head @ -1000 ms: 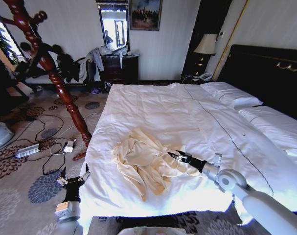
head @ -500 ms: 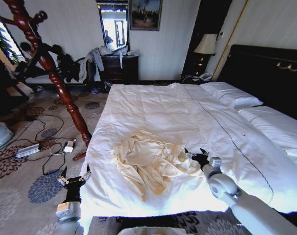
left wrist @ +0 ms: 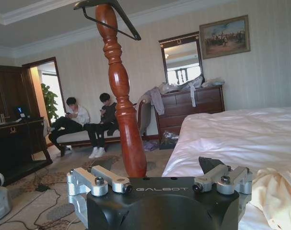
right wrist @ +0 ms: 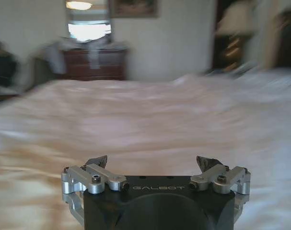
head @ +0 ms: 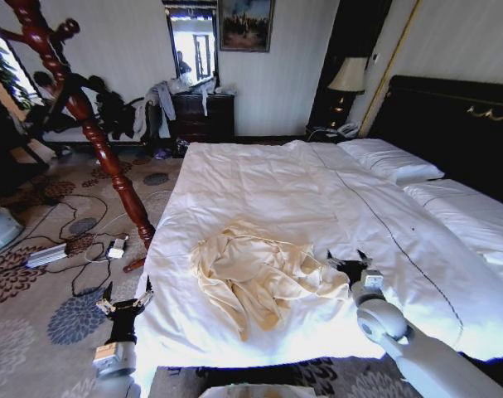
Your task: Pick up the clothes from the bed and hang them on the clothes hanger.
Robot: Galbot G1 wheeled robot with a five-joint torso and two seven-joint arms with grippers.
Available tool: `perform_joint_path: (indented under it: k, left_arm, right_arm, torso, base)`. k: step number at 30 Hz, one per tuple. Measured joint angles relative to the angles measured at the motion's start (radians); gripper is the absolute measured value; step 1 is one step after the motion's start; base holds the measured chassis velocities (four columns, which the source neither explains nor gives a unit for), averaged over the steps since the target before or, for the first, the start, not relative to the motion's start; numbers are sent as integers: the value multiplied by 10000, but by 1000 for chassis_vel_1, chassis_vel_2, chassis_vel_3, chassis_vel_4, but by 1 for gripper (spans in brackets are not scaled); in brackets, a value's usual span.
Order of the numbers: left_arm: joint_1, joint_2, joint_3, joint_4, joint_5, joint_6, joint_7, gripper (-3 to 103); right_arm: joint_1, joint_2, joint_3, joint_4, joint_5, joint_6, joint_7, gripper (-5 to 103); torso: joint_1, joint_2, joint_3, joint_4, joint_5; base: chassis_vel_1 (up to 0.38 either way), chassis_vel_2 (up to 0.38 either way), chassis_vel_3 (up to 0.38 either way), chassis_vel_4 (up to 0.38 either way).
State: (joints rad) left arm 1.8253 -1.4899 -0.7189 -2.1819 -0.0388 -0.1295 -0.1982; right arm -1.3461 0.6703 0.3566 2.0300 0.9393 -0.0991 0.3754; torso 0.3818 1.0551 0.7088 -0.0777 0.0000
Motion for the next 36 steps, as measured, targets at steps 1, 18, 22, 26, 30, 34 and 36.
perform_joint_path:
  k: [1,18,22,26,30,34,36]
  left_arm:
    - [1,-10,11,-3,15,-1,0,100]
    - [-12,14,-149,40,-54,-85,-146,100]
    - [-79,17,-136,125,-64,-63,-150,100]
    - [-152,23,-106,215,-64,-43,-151,100]
    - [-163,28,-98,235,-64,-28,-150,100]
    - [-163,48,-103,246,-69,-20,-150,100]
    - [-170,51,-105,264,-72,-18,-151,100]
  right_arm:
    - [149,-102,-56,71,619,-342,-420,100]
    - [3523,522,-2577,-772,3332,-3710,1159,77]
    - [3422,493,-2576,-790,3277,-3861,1315,60]
    - [3337,497,-2532,-807,3188,-3898,1352,49]
    - [3303,498,-2498,-812,3090,-3898,1387,30]
    - [3317,483,-2403,-808,3066,-3883,1426,44]
    - [3325,465,-2390,-767,3066,-3881,1476,49]
  torso:
    - [0,0,0,0,-2]
    - [0,1,0,-4,0]
    - [0,0,0,-4,0]
    - [0,1,0,-3,-1]
    - [0,0,0,-2,-1]
    - [0,0,0,-2,-1]
    - [0,0,0,-1,-1]
  base:
    - [0,0,0,0]
    - [0,0,0,0]
    - [0,0,0,0]
    - [0,0,0,0]
    - [0,0,0,0]
    - [0,0,0,0]
    - [0,0,0,0]
